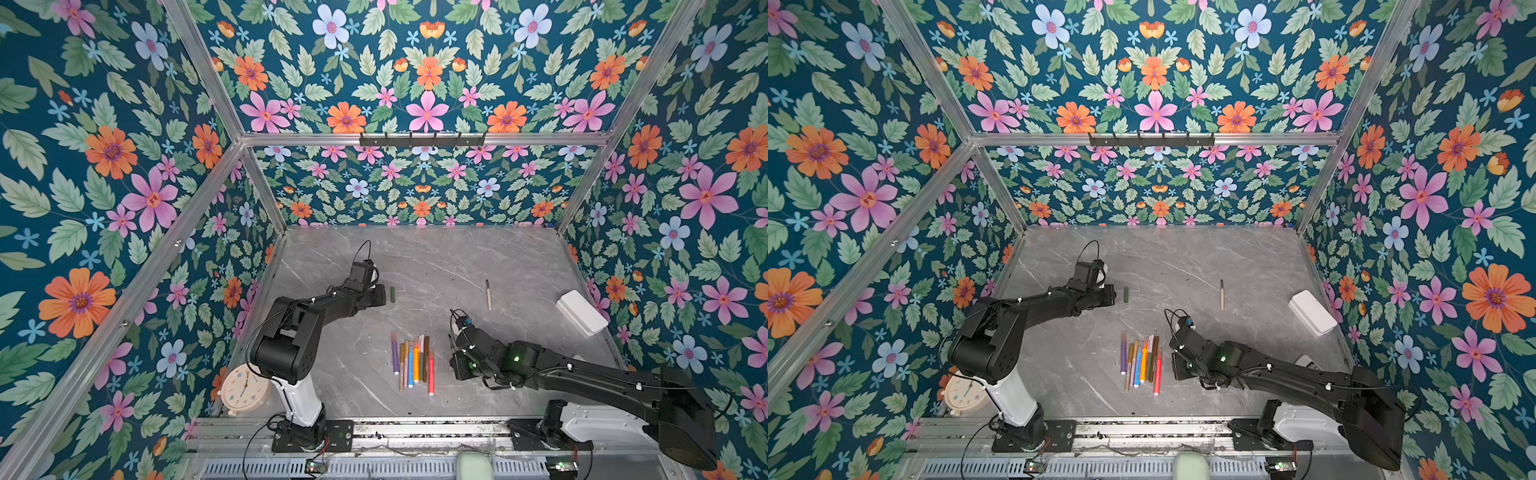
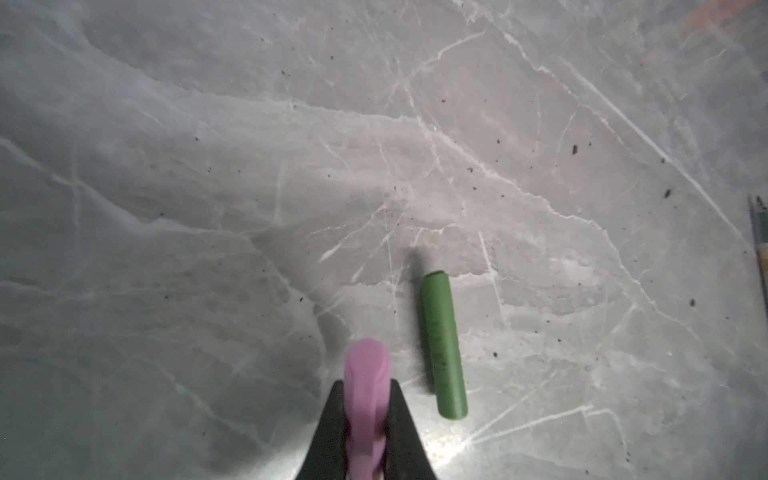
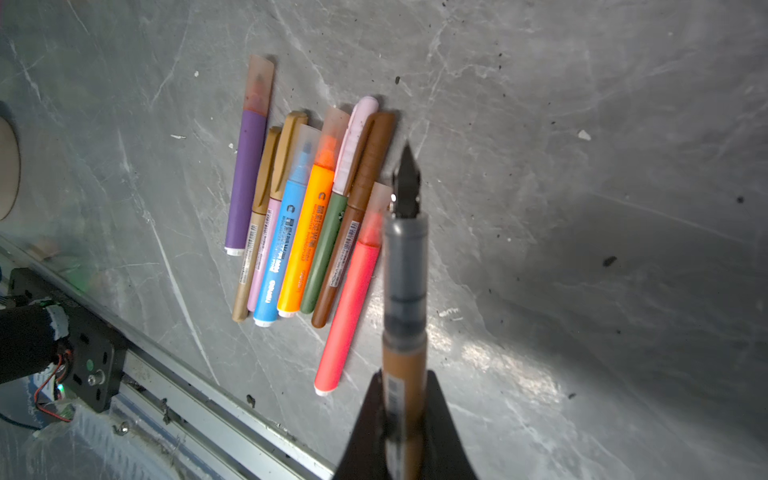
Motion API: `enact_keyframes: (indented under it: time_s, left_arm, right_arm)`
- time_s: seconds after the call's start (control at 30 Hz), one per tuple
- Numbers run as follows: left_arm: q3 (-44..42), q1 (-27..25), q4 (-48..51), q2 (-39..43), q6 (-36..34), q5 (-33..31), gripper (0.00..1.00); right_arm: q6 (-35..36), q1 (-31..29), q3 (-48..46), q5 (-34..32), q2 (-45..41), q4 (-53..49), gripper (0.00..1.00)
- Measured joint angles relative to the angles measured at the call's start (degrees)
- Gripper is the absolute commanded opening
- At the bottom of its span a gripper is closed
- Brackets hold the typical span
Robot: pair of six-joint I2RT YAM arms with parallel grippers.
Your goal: Open the pen caps
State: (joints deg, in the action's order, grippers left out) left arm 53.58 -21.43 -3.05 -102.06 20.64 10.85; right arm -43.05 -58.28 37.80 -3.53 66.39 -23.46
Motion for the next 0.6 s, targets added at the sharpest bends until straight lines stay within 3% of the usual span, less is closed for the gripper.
enact_keyframes:
  time_s: [0.23,0.6]
  left_arm:
    - [0.00,0.90,-4.66,-3.43,0.04,4.48,0.08]
    - [0.24,1.92,-6.12,-4.26,0.28,7.32,0.29]
  right_arm:
    - [-1.51,0.00,-0.07,-0.28,-0.81,-0.79,0.00]
    - [-1.11,0.00,4.66,0.37,3.21,-1.22,0.00]
